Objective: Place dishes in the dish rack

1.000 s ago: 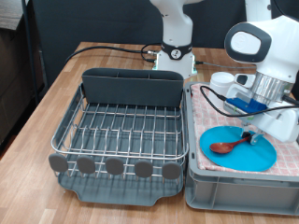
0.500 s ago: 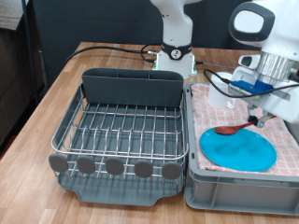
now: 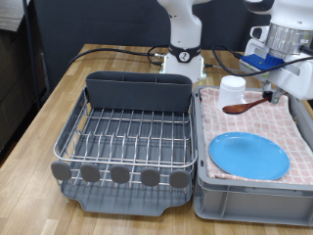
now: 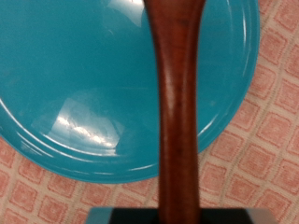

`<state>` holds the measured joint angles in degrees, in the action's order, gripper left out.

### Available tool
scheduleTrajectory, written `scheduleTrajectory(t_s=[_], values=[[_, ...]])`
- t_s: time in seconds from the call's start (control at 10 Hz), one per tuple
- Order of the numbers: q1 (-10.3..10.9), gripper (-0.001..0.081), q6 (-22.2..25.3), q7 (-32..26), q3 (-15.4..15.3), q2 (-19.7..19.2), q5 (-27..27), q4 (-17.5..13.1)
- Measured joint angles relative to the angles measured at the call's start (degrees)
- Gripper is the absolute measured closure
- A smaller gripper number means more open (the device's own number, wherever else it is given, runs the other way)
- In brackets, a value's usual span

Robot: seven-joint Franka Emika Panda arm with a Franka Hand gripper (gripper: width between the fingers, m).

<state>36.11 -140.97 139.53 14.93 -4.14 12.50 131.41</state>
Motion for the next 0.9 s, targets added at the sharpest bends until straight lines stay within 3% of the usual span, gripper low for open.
scheduleTrajectory(t_s=[0.3, 0.9], values=[[-0.2, 0.0720, -0.6, 1.9, 1.4, 1.1, 0.8, 1.8], [-2.3, 0.0720, 4.1, -0.1, 5.3, 11.7, 1.2, 9.9]])
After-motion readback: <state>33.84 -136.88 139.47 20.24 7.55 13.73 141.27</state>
